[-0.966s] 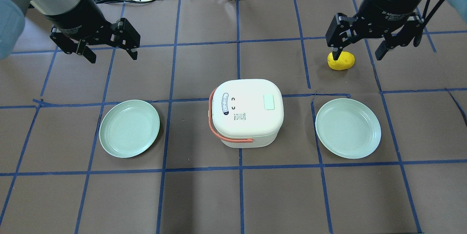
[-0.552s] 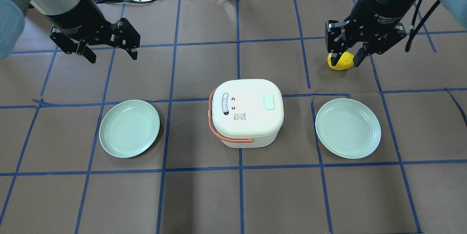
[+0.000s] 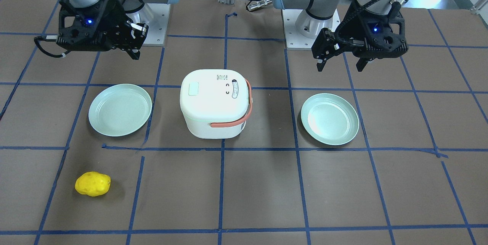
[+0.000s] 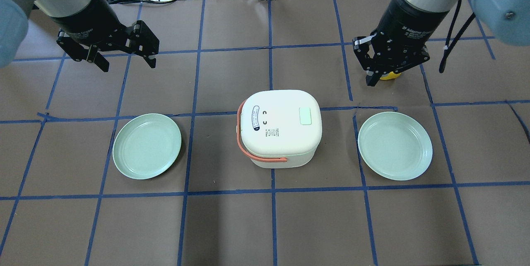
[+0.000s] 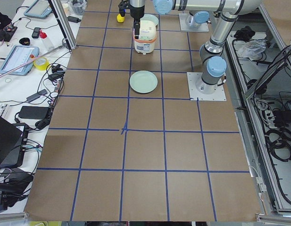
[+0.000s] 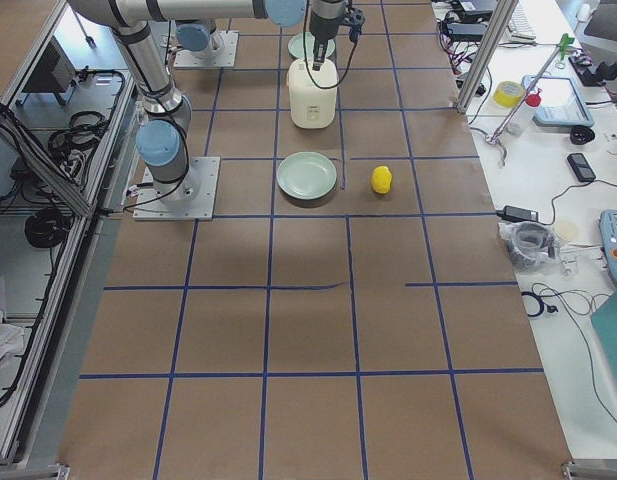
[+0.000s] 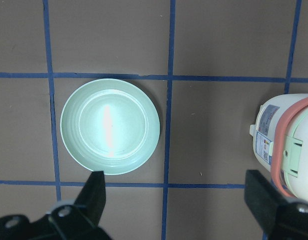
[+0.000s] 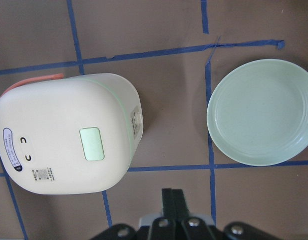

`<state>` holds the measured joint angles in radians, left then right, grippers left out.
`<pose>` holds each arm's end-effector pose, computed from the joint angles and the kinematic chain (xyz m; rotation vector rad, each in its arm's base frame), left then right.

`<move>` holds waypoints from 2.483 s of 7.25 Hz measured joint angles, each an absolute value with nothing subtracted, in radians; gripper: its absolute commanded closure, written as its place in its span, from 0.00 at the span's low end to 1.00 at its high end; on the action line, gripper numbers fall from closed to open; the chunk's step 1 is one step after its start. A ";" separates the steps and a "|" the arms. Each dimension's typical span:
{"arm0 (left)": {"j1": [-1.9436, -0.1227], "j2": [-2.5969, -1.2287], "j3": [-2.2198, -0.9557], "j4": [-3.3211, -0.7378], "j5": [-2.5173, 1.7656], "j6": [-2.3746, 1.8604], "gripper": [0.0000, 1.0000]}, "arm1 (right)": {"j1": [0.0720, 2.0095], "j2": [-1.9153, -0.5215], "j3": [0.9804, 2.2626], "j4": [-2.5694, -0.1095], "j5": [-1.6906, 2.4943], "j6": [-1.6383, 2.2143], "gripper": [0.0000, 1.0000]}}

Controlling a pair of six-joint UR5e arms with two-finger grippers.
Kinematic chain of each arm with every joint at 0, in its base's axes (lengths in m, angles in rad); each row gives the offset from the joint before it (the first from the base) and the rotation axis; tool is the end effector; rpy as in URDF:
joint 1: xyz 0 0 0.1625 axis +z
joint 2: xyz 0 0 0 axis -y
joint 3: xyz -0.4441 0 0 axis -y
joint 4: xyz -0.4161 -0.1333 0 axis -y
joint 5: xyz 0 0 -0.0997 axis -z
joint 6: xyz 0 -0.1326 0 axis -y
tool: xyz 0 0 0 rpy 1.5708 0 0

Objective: Press rice cooker button
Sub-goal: 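Move the right gripper over the rice cooker's pale green button, then press down on the pale green lid button with the right gripper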

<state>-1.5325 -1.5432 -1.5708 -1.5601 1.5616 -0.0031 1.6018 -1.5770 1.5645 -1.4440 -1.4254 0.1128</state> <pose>-0.1150 -0.5132 0.4892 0.0646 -3.1318 0.0602 0.1679 -0.4924 0.4701 0.1351 2.9962 0.1868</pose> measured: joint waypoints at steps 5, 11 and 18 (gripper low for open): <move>-1.532 -1.543 -1.571 -1.560 1.562 -0.004 0.00 | 1.752 -1.488 1.649 -1.625 -1.424 0.239 1.00; -1.532 -1.543 -1.571 -1.560 1.562 -0.003 0.00 | 1.790 -1.467 1.749 -1.729 -1.385 0.240 1.00; -1.532 -1.543 -1.571 -1.560 1.562 -0.003 0.00 | 1.790 -1.449 1.753 -1.744 -1.382 0.238 1.00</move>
